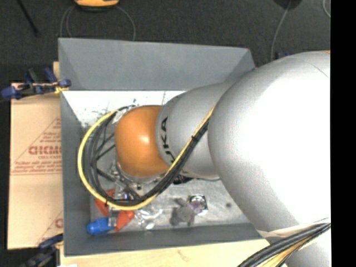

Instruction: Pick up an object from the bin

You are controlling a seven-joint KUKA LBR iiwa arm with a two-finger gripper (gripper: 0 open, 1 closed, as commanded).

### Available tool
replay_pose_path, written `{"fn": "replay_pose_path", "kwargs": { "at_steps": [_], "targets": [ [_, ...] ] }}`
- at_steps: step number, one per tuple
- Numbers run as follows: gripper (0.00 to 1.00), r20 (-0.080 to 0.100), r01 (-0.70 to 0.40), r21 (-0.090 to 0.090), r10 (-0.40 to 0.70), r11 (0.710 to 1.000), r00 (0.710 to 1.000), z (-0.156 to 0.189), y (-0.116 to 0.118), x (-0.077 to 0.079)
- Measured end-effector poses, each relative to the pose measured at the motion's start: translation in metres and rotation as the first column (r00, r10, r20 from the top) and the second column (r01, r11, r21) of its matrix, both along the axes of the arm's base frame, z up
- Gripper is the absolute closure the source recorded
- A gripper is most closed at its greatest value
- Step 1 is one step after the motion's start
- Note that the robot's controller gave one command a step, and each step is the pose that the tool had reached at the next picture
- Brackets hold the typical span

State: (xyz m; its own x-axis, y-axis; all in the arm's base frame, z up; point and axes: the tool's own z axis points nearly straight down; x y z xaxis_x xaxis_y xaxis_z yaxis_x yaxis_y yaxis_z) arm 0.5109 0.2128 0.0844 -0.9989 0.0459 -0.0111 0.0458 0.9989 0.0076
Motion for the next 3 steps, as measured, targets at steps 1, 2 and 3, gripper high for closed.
{"fn": "replay_pose_path", "kwargs": {
  "at_steps": [1, 2, 3],
  "targets": [
    [1.00, -0.003, 0.004, 0.004, -0.004, 1.000, 1.000, 0.001, 0.002, -0.001],
    [1.00, -0.003, -0.017, -0.004, 0.017, 1.000, 1.000, 0.033, 0.009, 0.007],
    [1.00, -0.012, 0.170, -0.008, -0.170, 0.985, 0.985, 0.017, -0.047, -0.028]
  ]
}}
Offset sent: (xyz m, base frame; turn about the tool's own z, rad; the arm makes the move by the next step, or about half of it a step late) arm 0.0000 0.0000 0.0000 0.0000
